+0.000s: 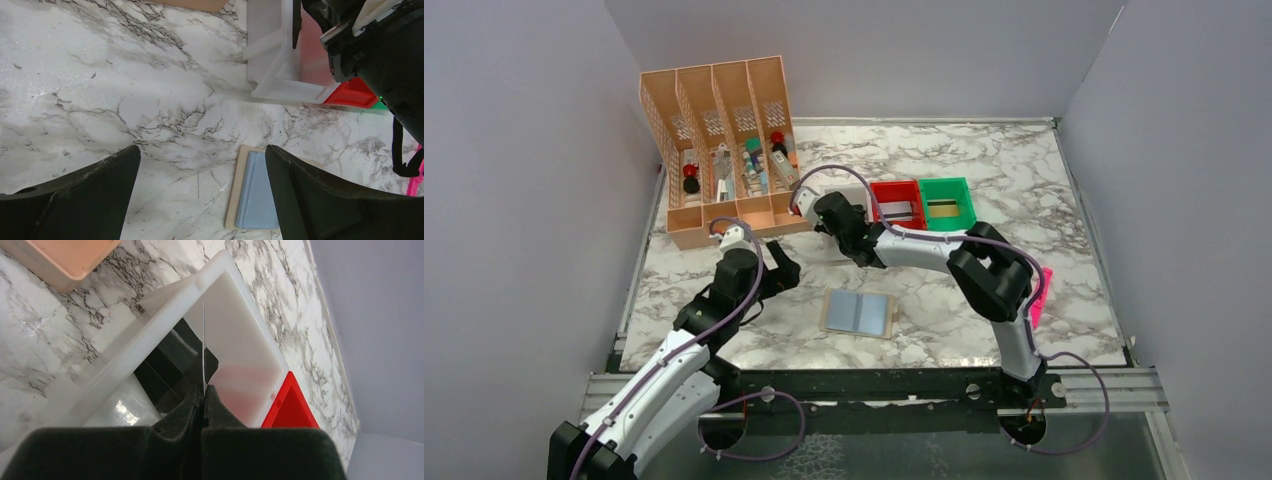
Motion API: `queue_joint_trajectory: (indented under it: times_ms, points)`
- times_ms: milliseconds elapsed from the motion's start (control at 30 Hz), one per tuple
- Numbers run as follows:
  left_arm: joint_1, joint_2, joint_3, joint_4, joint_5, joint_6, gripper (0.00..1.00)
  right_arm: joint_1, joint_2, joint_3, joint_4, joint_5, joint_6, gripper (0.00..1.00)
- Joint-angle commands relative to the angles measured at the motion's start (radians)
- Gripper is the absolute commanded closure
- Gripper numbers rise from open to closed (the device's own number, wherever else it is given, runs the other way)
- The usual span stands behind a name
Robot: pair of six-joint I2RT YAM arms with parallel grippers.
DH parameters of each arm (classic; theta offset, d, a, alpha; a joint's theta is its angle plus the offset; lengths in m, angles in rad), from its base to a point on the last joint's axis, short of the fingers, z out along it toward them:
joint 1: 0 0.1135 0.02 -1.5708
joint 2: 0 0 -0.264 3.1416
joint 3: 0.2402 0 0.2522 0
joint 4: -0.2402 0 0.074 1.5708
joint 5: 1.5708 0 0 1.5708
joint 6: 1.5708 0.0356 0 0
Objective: Take the credit cards out of the card holder
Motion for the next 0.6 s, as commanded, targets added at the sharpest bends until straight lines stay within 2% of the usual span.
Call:
queue_joint_trajectory:
  times_ms: [0, 200, 333, 567]
  points:
    - [0.006, -0.029, 0.01, -0.029, -0.018, -0.015, 0.01, -0.028, 0.017, -0.009, 0.02, -0.017, 0.017, 0.99]
    - [0.006, -0.019, 0.01, -0.024, -0.002, -0.01, 0.01, -0.037, 0.048, 0.003, 0.064, -0.044, -0.034, 0.99]
    - [0.006, 0.002, 0.021, -0.027, 0.006, 0.0, 0.01, -0.038, 0.097, 0.039, 0.034, -0.032, -0.027, 0.96]
    - [0.006, -0.004, 0.013, -0.027, 0.018, -0.009, 0.01, -0.038, 0.025, -0.011, 0.028, -0.083, 0.01, 0.7]
